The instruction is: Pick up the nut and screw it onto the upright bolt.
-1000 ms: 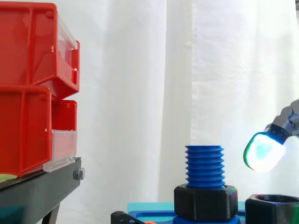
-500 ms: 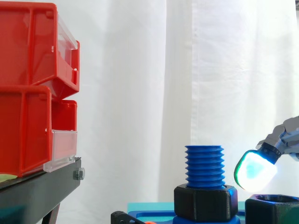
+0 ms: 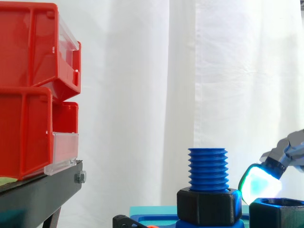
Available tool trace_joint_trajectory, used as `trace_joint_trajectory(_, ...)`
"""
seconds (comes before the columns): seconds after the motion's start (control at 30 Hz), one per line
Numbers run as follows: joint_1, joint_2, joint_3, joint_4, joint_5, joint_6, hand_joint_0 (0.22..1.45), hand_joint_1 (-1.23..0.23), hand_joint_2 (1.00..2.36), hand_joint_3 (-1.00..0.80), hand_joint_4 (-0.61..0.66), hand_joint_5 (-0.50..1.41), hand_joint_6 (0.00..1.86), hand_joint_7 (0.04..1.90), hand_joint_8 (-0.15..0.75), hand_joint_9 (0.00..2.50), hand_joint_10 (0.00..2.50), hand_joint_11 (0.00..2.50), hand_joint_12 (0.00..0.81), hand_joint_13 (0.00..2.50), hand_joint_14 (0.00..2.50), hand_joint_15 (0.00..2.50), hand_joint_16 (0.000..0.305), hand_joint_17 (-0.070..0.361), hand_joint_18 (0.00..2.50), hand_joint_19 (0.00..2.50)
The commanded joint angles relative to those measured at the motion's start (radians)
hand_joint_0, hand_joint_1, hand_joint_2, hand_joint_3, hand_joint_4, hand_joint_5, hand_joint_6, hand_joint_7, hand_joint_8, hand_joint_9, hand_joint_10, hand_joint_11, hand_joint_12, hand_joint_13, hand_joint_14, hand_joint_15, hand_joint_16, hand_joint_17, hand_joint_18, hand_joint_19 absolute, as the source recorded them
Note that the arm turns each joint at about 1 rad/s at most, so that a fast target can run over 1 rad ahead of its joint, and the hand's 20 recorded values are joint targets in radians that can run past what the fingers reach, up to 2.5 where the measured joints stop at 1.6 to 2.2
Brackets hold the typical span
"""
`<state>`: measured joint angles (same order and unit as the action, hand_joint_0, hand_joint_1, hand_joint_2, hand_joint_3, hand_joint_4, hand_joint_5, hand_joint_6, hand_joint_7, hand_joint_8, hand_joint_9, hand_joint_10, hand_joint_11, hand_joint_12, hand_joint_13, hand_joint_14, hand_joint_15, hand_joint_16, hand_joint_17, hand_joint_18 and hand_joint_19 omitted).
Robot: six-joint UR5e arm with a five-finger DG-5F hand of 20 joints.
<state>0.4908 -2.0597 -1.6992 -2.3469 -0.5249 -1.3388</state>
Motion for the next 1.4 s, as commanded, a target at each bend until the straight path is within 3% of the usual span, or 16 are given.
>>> trace_joint_trajectory(0.0, -0.001, -0.011, 0.001, 0.003, -0.007, 0.007, 0.33, -0.65, 1.0, -0.5, 0.15, -0.3, 0.5, 0.68, 0.267, 0.0, 0.0, 0.0, 0.429, 0.0, 0.0, 0.0, 0.075, 0.169, 0.0, 0.0)
trace_joint_trajectory(0.47, -0.008, -0.01, 0.001, -0.002, -0.017, 0.007, 0.37, -0.65, 1.0, -0.5, 0.16, -0.3, 0.5, 0.69, 0.272, 0.0, 0.0, 0.0, 0.409, 0.0, 0.0, 0.0, 0.071, 0.16, 0.0, 0.0)
trace_joint_trajectory(0.63, -0.014, -0.01, 0.001, -0.008, -0.032, 0.007, 0.43, -0.67, 1.0, -0.5, 0.21, -0.27, 0.5, 0.87, 0.277, 0.05, 0.0, 0.0, 0.384, 0.04, 0.0, 0.0, 0.065, 0.147, 0.03, 0.0)
trace_joint_trajectory(0.97, -0.023, -0.01, 0.001, -0.008, -0.049, 0.007, 0.46, -0.72, 1.0, -0.5, 0.24, -0.24, 0.5, 0.92, 0.298, 0.23, 0.0, 0.0, 0.382, 0.18, 0.0, 0.0, 0.063, 0.142, 0.21, 0.0)
trace_joint_trajectory(1.37, -0.029, -0.008, 0.001, -0.011, -0.08, 0.007, 0.52, -0.7, 1.0, -0.5, 0.25, -0.2, 0.5, 1.13, 0.3, 0.38, 0.0, 0.01, 0.356, 0.29, 0.0, 0.0, 0.056, 0.125, 0.33, 0.0)
